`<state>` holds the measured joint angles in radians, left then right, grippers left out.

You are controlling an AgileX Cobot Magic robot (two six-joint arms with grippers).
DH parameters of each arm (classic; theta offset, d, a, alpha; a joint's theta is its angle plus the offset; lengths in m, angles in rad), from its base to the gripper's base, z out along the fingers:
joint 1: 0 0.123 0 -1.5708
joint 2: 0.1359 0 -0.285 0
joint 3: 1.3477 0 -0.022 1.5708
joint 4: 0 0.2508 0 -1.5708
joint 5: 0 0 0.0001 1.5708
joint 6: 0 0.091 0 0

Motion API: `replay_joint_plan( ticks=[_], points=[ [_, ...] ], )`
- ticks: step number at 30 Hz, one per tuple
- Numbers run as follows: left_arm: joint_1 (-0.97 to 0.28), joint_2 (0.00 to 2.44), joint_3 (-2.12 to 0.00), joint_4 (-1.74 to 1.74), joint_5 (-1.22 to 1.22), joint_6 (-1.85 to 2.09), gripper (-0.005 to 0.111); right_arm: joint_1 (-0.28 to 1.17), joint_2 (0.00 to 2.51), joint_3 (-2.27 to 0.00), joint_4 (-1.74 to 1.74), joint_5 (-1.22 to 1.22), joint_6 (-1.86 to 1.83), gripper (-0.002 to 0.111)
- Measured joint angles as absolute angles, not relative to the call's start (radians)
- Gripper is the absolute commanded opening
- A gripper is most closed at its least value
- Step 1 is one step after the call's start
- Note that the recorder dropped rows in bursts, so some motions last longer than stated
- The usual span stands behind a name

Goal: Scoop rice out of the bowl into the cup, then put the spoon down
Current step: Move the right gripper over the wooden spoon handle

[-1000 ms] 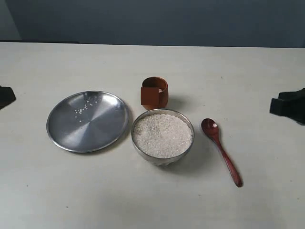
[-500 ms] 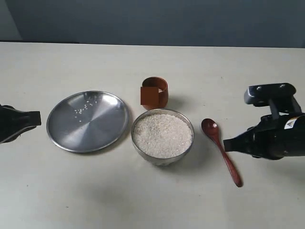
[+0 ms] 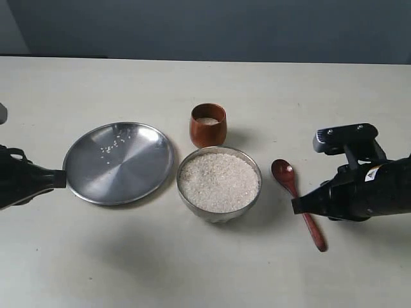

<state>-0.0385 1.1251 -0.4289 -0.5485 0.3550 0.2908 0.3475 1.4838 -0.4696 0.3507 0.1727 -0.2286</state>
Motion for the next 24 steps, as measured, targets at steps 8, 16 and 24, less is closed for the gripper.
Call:
replay_joint_plan(
  ticks=[8,16,24],
  points=[
    [-0.039,1.125,-0.430,-0.548,0.353,0.293,0.000,0.349,1.484,-0.470,0.353,0.177,-0.229,0.029],
    [-0.039,1.125,-0.430,-0.548,0.353,0.293,0.000,0.432,1.484,-0.404,0.361,0.085,-0.229,0.028],
    [-0.039,1.125,-0.430,-0.548,0.353,0.293,0.000,0.587,1.484,-0.269,0.511,-0.203,-0.218,0.028]
  ],
)
